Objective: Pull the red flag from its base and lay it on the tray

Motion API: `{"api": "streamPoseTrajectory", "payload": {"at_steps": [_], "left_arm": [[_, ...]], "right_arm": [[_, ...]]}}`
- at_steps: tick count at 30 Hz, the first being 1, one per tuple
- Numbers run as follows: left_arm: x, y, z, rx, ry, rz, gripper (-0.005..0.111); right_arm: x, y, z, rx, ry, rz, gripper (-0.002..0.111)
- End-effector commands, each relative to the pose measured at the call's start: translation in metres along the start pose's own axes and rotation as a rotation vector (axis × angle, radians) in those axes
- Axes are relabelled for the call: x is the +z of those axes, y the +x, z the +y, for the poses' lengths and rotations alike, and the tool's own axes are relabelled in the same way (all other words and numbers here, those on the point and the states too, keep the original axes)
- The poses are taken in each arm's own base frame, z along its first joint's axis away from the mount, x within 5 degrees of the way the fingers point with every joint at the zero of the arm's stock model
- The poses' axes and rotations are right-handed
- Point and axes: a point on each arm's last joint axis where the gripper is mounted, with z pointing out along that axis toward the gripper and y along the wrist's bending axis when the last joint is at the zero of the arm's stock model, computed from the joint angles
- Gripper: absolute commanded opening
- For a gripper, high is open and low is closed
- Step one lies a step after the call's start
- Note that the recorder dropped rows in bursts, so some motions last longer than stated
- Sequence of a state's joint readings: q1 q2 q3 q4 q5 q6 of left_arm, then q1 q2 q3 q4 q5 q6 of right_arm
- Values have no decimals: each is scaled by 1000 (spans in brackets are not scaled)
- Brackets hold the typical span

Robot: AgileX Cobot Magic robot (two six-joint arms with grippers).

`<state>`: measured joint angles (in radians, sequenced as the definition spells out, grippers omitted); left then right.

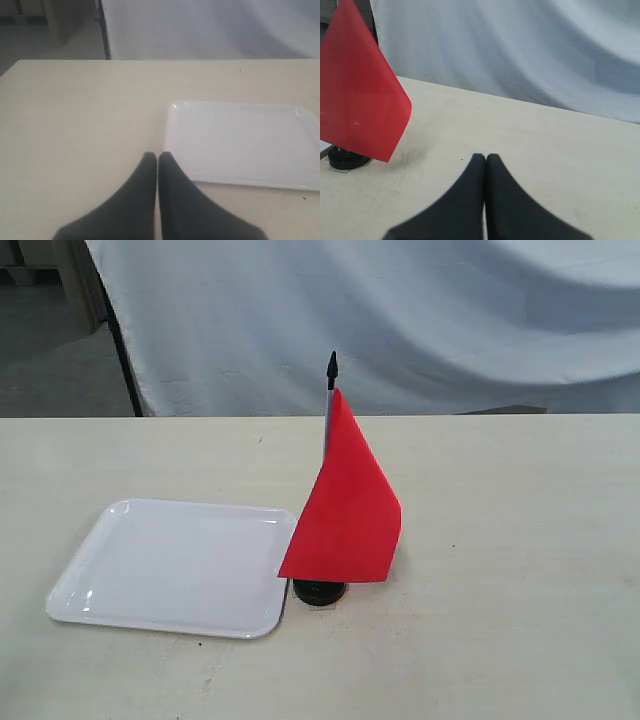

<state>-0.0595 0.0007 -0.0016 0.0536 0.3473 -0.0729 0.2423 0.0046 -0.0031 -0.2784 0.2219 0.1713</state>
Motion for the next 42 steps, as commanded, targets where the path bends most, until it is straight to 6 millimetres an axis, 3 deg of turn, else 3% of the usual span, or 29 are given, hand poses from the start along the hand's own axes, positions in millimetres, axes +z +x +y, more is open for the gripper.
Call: {"api": "streamPoseTrajectory", "payload": {"at_steps": [1,19,24,31,34,36,39,42], "left_arm": [[0,0,0,-6,4,-3,1],[0,0,0,-6,4,-3,1],[0,0,0,-6,4,-3,1],[0,0,0,-6,4,-3,1],[0,0,0,-6,4,-3,1],[0,0,0,-6,4,-3,1],[0,0,0,-6,4,-3,1],[0,0,0,-6,4,-3,1]], "right_arm": [[0,1,0,-9,7,1,-1],[0,0,0,2,3,-14,-1],[-15,-48,8,54,-105,-563,-1],[-33,-68,10,78,-157,-862,-1],[-36,-71,10,212,-227,-895,-1],[-34,-69,9,414,-309,-841,-1],[-38,-74,1,376,-200,-946,-1],[-16,-74,-4,412,-134,-845,-1]]}}
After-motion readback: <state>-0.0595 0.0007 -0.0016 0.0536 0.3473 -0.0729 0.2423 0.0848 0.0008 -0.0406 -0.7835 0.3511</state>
